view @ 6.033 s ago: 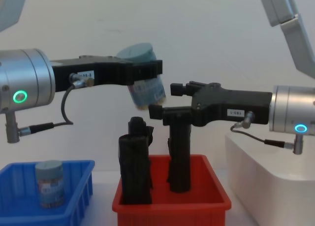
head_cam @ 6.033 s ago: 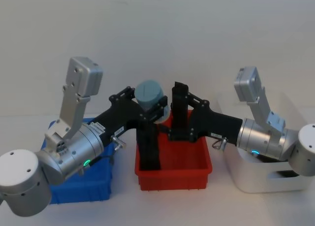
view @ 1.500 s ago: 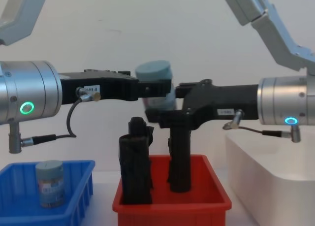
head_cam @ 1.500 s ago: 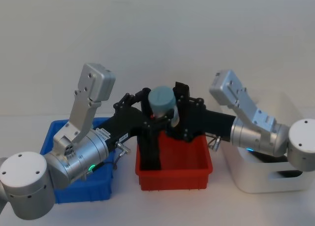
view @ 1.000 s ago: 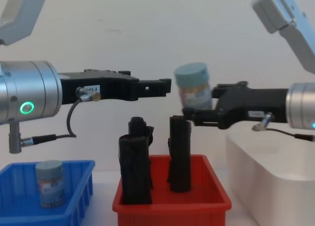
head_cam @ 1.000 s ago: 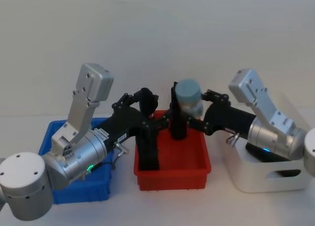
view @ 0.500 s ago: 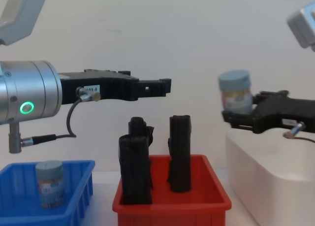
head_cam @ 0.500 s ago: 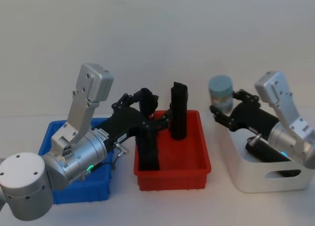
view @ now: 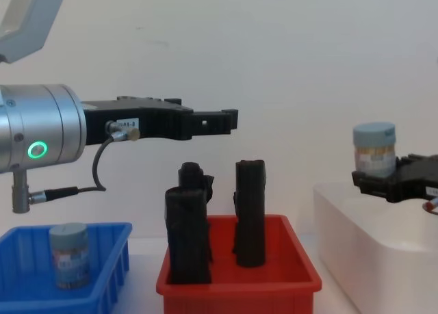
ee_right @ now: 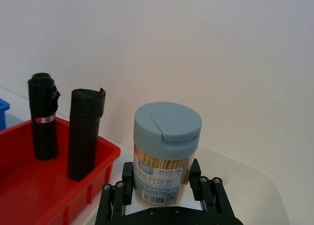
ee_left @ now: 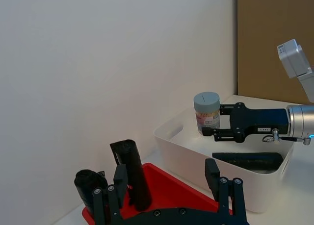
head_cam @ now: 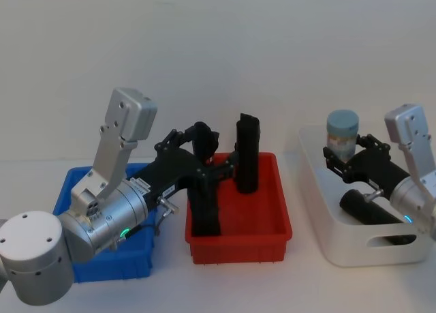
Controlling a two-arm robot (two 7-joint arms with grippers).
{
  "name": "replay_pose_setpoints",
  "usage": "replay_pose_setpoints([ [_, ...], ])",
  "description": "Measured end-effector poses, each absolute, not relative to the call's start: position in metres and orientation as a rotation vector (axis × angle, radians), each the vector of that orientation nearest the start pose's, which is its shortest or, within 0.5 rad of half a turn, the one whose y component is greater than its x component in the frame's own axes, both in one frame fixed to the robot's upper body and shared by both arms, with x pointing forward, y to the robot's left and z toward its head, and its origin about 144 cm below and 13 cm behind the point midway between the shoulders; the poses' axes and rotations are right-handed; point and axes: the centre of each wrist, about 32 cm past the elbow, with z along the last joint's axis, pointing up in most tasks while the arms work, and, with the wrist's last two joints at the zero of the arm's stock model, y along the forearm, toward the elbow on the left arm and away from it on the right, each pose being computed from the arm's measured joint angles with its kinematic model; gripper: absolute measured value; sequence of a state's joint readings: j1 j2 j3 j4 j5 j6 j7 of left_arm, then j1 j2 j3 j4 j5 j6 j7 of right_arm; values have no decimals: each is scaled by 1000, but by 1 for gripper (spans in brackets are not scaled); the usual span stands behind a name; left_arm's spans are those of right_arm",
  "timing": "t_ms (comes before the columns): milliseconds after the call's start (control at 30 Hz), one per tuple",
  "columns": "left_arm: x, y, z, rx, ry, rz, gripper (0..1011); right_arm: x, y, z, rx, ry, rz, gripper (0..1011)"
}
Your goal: Pick the cotton swabs from the blue box and place them into the white box.
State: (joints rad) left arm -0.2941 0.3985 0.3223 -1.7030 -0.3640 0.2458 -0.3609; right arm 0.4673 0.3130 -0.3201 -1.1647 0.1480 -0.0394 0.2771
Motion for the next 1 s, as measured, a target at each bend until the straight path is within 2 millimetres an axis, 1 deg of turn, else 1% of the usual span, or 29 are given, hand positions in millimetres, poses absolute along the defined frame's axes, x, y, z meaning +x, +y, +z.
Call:
replay_pose_setpoints([
  [200,509,232,1264,60,-103,877,1003,587,-271,1179,-203,-172,-1140,667],
  [600,509,232,1264,60,-103,877,1003,600,-267,1181,-197,-180,-1130,665],
  [733,509,232,1264,60,-103,877,1003,602,-266,1182,-195,-185,-1128,745],
  [767,509,232,1264,60,-103,877,1003,603,-266,1183,-194,-186,-1127,796],
  [800,509,232,1264,60,-103,877,1003,603,-266,1183,-194,-186,-1127,796],
  [900,509,232,1264,60,-103,877,1003,604,-266,1183,-193,-189,-1127,879],
  [933,509,232,1264,60,-103,877,1003,605,-265,1183,-193,-189,-1126,879],
  [1000,509,232,1264,60,-103,877,1003,605,-265,1184,-193,-190,-1126,958],
])
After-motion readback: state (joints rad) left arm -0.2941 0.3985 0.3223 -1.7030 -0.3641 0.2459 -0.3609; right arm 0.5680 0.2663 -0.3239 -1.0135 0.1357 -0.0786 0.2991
